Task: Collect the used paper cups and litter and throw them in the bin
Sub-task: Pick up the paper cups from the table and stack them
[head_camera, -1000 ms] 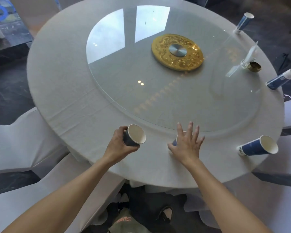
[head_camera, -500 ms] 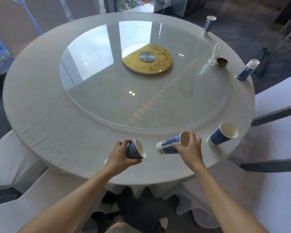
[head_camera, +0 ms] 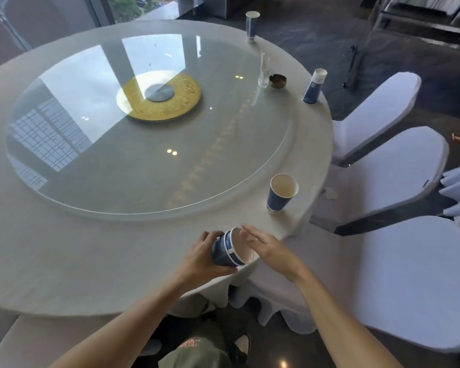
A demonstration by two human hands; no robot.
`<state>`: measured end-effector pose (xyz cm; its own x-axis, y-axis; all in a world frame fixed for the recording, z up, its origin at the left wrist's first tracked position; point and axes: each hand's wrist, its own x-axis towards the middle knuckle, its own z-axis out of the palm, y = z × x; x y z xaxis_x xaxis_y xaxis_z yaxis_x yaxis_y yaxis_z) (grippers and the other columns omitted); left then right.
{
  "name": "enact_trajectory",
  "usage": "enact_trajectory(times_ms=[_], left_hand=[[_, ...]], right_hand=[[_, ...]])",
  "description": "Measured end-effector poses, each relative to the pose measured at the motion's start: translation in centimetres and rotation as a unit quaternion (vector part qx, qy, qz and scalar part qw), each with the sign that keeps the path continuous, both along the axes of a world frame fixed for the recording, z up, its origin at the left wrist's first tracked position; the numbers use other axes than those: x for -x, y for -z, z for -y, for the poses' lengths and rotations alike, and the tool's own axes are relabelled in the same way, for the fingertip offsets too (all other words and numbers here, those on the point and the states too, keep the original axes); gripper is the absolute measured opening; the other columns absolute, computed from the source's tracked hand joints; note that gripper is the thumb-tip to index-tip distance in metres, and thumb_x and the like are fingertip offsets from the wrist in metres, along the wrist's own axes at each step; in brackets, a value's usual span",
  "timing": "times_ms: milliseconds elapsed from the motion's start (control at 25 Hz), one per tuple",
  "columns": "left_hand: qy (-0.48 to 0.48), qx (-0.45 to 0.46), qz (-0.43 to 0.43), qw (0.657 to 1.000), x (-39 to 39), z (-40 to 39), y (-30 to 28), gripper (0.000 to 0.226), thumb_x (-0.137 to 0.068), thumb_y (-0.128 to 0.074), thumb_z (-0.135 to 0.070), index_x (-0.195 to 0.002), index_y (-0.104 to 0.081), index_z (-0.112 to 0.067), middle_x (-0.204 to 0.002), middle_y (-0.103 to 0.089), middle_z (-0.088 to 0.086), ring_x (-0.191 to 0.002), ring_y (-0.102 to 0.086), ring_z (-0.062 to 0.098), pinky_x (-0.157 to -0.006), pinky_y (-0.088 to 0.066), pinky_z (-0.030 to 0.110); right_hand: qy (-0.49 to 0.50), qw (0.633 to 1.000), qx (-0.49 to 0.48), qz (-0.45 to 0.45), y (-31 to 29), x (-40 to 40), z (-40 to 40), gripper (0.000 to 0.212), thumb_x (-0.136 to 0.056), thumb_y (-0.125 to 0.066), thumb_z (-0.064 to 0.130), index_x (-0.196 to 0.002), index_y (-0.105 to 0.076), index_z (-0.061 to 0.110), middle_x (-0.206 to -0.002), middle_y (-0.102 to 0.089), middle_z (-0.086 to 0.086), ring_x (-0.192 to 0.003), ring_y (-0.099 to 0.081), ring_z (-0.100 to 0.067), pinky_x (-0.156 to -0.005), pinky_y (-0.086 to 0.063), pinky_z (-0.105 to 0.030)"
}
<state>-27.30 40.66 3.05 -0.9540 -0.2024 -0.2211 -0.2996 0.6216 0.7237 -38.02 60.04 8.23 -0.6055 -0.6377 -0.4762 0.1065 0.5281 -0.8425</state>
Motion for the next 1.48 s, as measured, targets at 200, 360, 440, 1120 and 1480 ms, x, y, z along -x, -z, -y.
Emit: enact_trajectory(times_ms=[200,360,440,1120,1480], left_hand=[[0.014,-0.031,0.006,0.999,3.5,-0.7,1.3,0.084,-0.06,-0.082,-0.066,-0.134,-0.049,-0.043,-0.12,-0.053,-0.016,-0.106,-0.056,0.006,-0.088,-0.048,0.027],[0.018,-0.056,0.015,0.998,6.4,-0.4,2.0,0.084,-0.06,-0.083,-0.067,-0.133,-0.048,-0.044,-0.12,-0.053,-0.019,-0.105,-0.055,0.0,-0.08,-0.041,0.012],[0.015,-0.069,0.017,0.997,7.6,0.2,2.2,0.084,-0.06,-0.084,-0.068,-0.133,-0.048,-0.046,-0.121,-0.053,-0.02,-0.106,-0.056,-0.001,-0.082,-0.043,0.013],[0.087,-0.068,0.054,0.992,17.3,-3.0,6.2,0.082,-0.053,-0.075,-0.087,-0.122,-0.047,-0.054,-0.104,-0.051,-0.022,-0.089,-0.062,-0.001,-0.073,-0.05,0.017],[0.142,-0.031,0.066,0.987,20.2,-10.9,5.8,0.088,-0.048,-0.062,-0.1,-0.122,-0.048,-0.054,-0.101,-0.047,-0.02,-0.086,-0.06,0.003,-0.065,-0.043,0.012]], right_hand=[[0.124,0.93,-0.191,-0.289,1.5,7.2,-0.2,0.083,-0.089,-0.072,0.048,-0.158,-0.036,0.021,-0.166,-0.025,-0.015,-0.152,-0.024,-0.038,-0.12,-0.025,-0.045],[0.072,0.906,-0.275,-0.313,3.3,13.5,0.4,0.102,-0.086,-0.074,0.05,-0.164,-0.012,0.029,-0.171,0.007,-0.018,-0.157,0.001,-0.041,-0.124,-0.015,-0.054],[0.064,0.907,-0.29,-0.3,4.1,15.5,0.9,0.106,-0.085,-0.074,0.051,-0.164,-0.007,0.029,-0.171,0.011,-0.018,-0.157,0.005,-0.041,-0.124,-0.014,-0.056],[0.313,0.913,-0.185,-0.184,3.8,17.6,-7.2,0.075,-0.081,-0.075,0.047,-0.148,-0.046,0.027,-0.136,-0.043,-0.004,-0.13,-0.05,-0.027,-0.106,-0.047,-0.043],[0.414,0.887,-0.13,-0.157,0.8,18.4,-19.0,0.073,-0.084,-0.075,0.047,-0.149,-0.046,0.03,-0.148,-0.043,-0.005,-0.132,-0.051,-0.025,-0.106,-0.05,-0.05]])
